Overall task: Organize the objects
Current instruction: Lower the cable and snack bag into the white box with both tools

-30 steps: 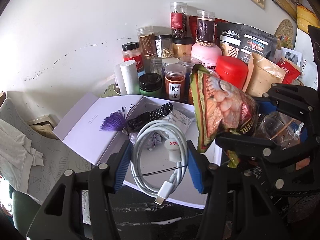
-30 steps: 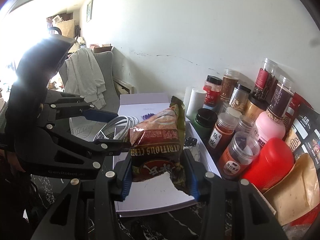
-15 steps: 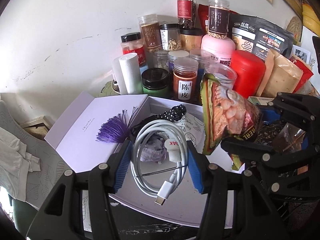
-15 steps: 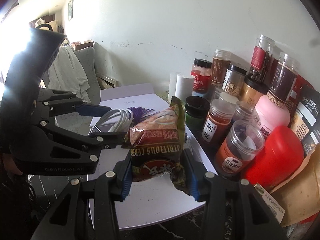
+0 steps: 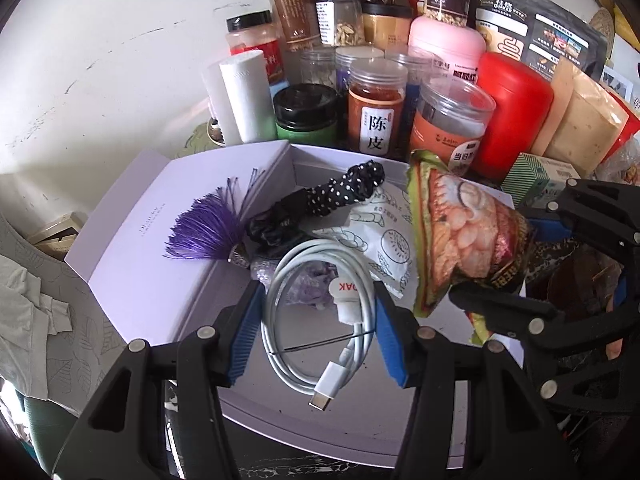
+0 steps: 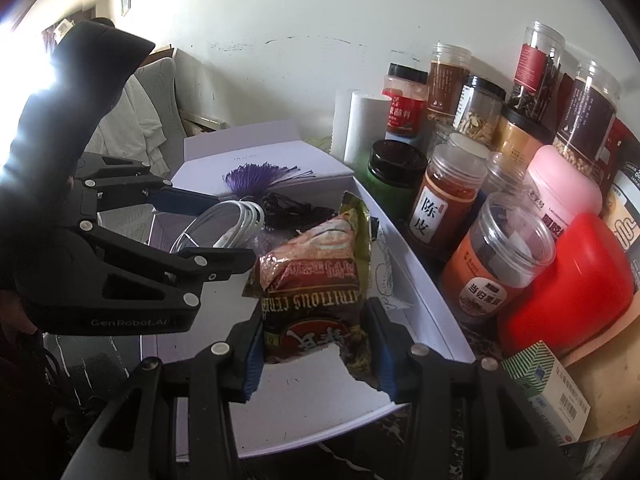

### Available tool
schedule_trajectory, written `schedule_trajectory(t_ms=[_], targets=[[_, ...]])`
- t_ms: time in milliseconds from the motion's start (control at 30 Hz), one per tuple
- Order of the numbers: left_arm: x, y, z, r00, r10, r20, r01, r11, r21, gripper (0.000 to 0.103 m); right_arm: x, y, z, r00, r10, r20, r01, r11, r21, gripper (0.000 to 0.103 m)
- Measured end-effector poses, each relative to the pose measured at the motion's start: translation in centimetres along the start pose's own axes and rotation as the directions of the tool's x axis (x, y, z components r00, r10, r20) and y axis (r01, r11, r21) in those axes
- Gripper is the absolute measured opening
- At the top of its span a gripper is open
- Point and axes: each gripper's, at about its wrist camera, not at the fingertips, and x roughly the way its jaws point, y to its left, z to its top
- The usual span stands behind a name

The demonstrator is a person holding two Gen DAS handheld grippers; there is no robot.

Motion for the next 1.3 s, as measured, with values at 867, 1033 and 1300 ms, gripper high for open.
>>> schedule_trajectory(t_ms=[867, 1033, 1300], targets=[[5.3, -0.3, -1.3, 0.988, 0.041, -0.146, -0.039, 0.999, 0.016, 0.052, 3.6, 1.1, -1.4, 0.992, -0.005, -0.128, 0.003, 1.000, -0.015, 0.046], [6.3, -0.2, -1.6, 0.983, 0.050, -0.177, -0.048, 0.999, 0.015, 0.052, 4.3, 1.2, -1.7, 0.989, -0.002, -0.148, 0.000, 1.000, -0.015, 0.047], [6.4, -0.1, -1.6, 0.983, 0.042, -0.176, -0.041, 0.999, 0.006, 0.052, 4.8, 1.3, -2.0, 0.987, -0.004, -0.163, 0.001, 1.000, -0.015, 0.047]])
